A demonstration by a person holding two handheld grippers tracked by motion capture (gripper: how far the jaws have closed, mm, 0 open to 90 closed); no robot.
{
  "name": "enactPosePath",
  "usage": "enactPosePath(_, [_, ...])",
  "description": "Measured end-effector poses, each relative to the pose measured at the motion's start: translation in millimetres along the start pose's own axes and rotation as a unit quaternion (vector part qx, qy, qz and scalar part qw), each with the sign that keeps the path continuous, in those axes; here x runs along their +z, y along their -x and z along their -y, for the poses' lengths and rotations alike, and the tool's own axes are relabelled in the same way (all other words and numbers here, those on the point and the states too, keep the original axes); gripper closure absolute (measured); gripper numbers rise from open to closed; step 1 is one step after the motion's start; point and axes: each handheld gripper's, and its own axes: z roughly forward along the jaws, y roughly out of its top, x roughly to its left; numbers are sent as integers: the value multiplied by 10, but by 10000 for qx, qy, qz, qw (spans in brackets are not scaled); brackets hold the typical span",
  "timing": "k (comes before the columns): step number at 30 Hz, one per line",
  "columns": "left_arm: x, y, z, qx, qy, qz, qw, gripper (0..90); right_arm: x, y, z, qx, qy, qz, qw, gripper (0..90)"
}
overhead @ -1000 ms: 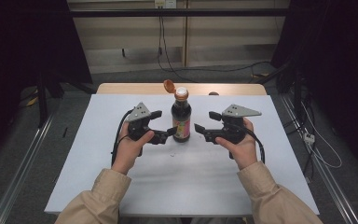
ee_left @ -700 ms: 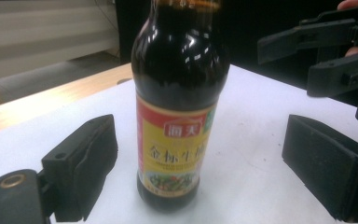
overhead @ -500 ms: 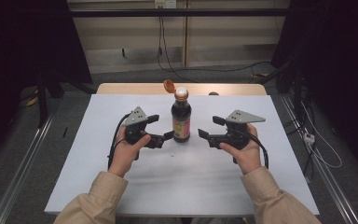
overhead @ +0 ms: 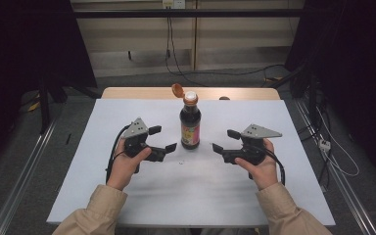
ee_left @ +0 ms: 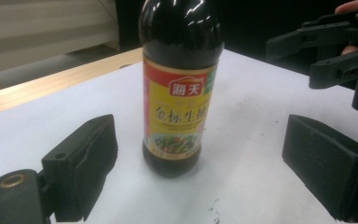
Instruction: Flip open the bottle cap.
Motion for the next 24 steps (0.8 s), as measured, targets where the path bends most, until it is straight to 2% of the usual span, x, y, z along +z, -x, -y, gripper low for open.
enactPosePath(9, [-103,-14,84,8,7,12,10000,102,-63,21,113,-10,-34,24,10000,198])
enactPosePath(15, [-192,-37,143,20,-46,-87,9999,102,-115,36,186,2,-68,45,10000,198])
enactPosePath(24, [-298,-59,220,-15,-78,-111,9999,102,-183,44,283,-9,-75,51,10000,199])
